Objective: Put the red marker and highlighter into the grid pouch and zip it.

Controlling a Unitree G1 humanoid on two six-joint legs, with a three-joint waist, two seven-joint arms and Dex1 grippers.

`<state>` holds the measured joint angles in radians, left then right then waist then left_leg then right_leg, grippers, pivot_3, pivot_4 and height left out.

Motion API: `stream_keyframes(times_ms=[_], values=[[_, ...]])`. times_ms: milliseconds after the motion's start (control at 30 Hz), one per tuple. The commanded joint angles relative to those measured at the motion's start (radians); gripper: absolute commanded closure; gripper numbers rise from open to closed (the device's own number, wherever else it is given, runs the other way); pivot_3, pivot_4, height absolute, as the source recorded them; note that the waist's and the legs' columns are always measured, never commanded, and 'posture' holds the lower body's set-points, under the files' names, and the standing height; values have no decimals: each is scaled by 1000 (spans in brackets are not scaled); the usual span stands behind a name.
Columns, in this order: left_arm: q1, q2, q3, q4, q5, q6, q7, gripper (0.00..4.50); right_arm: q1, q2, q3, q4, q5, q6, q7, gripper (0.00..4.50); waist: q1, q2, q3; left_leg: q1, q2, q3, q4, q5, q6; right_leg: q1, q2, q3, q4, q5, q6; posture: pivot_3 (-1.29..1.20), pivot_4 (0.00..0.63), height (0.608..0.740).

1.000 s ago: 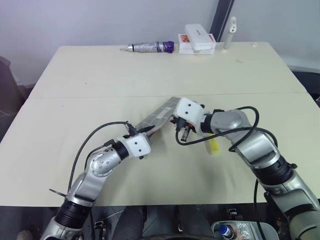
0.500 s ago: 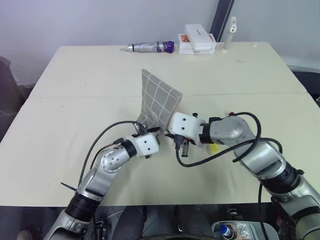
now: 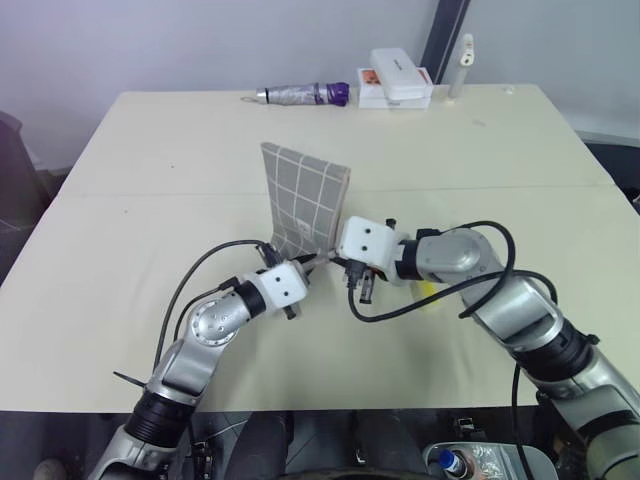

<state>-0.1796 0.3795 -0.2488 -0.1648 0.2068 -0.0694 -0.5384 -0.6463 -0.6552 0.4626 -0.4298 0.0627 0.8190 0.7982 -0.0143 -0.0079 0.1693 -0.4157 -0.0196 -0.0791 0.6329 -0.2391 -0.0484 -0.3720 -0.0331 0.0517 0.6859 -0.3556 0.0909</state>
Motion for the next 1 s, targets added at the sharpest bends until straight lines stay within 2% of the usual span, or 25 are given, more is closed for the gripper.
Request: stream_keyframes(times_ms=[33,400,700,1000], values=[[-5,-3,14,-98,-44,-28,-6,4500,-15,-18,-62,67,-48,7,-52,4487,0,0,0,0,0,0,0,0,0,0,0,0,0,0,0,0,150,740],[-2,-3,16,-119,-65,-15,-17,4500,-29,9,-119,154,-56,7,-84,4487,-3,0,0,0,0,0,0,0,0,0,0,0,0,0,0,0,150,740],[-49,-18,-12,-44,43,-18,57,4500,-6,18,-82,56,-26,19,-26,4487,1,0,0,0,0,0,0,0,0,0,0,0,0,0,0,0,150,740],[-59,-42,-41,-14,73,-15,73,4500,0,44,-48,-21,-18,48,-2,4487,0,0,0,0,0,0,0,0,0,0,0,0,0,0,0,0,150,740]])
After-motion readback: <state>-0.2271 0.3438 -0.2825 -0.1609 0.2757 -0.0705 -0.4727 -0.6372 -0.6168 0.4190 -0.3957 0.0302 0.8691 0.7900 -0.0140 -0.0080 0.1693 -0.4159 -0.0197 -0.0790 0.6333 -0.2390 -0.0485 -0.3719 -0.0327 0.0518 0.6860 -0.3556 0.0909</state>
